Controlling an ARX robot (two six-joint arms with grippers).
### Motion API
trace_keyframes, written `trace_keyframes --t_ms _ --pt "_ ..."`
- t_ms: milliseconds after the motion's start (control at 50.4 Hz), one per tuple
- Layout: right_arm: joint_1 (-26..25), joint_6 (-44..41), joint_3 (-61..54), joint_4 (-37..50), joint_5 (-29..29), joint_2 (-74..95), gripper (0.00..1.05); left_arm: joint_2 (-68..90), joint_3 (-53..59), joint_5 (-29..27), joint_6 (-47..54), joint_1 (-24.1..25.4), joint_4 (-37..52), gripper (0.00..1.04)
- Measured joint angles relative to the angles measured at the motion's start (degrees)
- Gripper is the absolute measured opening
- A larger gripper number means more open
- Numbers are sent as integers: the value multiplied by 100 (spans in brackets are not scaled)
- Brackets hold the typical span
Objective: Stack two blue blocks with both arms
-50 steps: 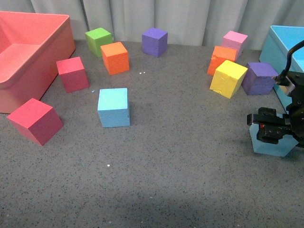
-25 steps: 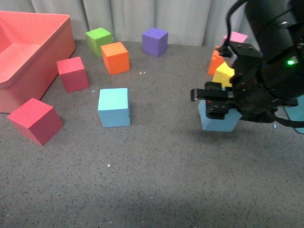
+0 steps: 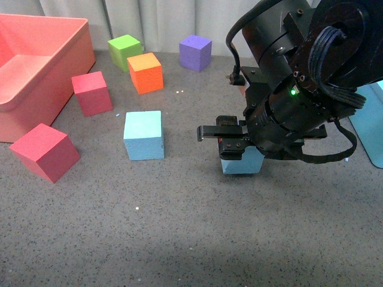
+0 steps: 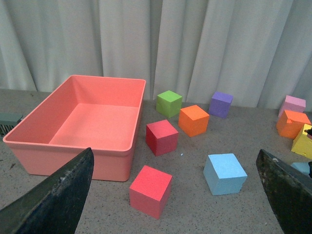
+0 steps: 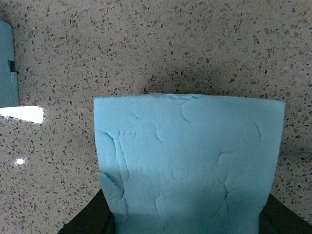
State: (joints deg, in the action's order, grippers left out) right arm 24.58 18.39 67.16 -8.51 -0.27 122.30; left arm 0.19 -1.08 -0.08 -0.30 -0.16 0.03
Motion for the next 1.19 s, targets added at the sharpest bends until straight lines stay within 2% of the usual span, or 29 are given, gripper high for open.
trace_keyframes --t_ms 99,238,397,575,635,694,774,794,913,1012,1190 --pt "46 50 9 20 0 28 47 0 0 0 0 0 0 98" --pt "94 140 2 133 15 17 74 0 0 0 0 0 0 98" --pt "105 179 -247 378 -26 -330 97 0 0 0 0 0 0 98" --pt "90 76 -647 874 319 -1156 95 0 0 0 0 0 0 98" --pt "98 -291 -1132 2282 1172 -1156 87 0 0 0 0 0 0 98" --pt "37 -953 -1971 4105 2037 -1150 76 0 0 15 2 0 0 98" --pt "-275 -1512 -3355 6955 2094 -1300 59 2 0 -11 2 0 -2 98" --pt "-498 -1668 -3871 8041 1956 -1829 46 0 0 -7 2 0 -2 98" --pt "-914 -1792 -4736 8266 1578 -2863 18 0 0 0 2 0 -2 98" --pt "-1115 -1834 -5193 8129 1338 -3265 0 0 0 -2 2 0 -2 98" --pt "-1370 -1843 -5602 7648 1060 -4155 1 0 0 -4 2 0 -2 98"
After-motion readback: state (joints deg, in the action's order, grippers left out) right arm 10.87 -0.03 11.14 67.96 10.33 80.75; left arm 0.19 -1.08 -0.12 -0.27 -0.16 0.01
